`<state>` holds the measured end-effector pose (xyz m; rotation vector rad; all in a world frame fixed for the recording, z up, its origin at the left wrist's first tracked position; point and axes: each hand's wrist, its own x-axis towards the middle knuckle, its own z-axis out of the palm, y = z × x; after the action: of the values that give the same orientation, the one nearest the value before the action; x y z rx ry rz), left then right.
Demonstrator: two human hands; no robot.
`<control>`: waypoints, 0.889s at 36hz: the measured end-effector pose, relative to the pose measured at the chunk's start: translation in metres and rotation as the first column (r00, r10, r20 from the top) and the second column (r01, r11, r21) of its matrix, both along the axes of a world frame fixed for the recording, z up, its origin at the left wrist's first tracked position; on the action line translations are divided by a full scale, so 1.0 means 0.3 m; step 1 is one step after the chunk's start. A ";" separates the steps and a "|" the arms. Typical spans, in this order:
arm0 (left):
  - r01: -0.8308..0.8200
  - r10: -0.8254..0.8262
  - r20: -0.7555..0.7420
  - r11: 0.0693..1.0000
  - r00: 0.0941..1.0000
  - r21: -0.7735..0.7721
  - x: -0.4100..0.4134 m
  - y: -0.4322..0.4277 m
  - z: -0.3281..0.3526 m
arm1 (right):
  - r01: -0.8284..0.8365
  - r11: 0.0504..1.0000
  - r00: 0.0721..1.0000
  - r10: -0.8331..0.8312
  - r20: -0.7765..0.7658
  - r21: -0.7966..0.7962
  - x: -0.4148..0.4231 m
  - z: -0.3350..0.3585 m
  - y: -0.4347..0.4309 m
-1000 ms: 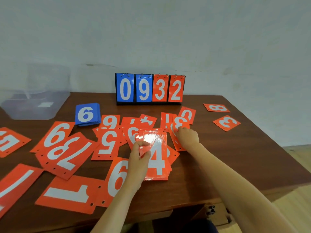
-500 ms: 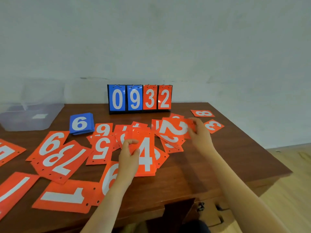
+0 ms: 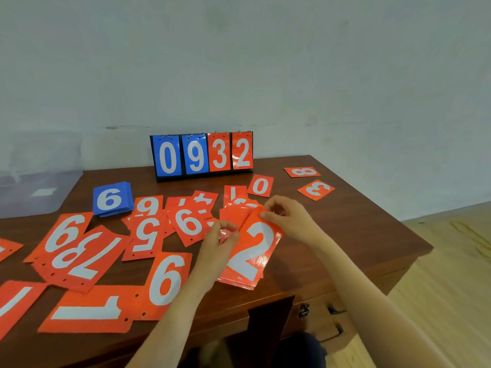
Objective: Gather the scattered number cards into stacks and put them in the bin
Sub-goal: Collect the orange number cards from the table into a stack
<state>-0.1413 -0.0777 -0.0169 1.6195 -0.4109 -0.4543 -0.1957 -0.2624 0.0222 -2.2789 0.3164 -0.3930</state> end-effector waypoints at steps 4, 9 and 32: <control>0.032 -0.033 0.042 0.999 0.999 0.035 -0.011 -0.006 -0.004 | 0.004 0.996 1.000 -0.001 0.030 -0.085 0.039 -0.011 0.040; 0.065 -0.076 0.097 0.992 0.992 0.110 0.011 -0.004 -0.021 | 0.103 0.992 0.993 -0.098 0.060 -0.075 0.094 -0.037 0.061; -0.227 0.227 0.016 0.970 0.974 0.091 0.156 0.029 -0.129 | 0.097 0.926 0.869 -0.258 -0.423 -0.366 0.353 -0.278 -0.052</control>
<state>-0.0944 -0.0690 -0.0555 1.7339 -0.2072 -0.2985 -0.0898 -0.2780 -0.0611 -2.6765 0.7632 0.0260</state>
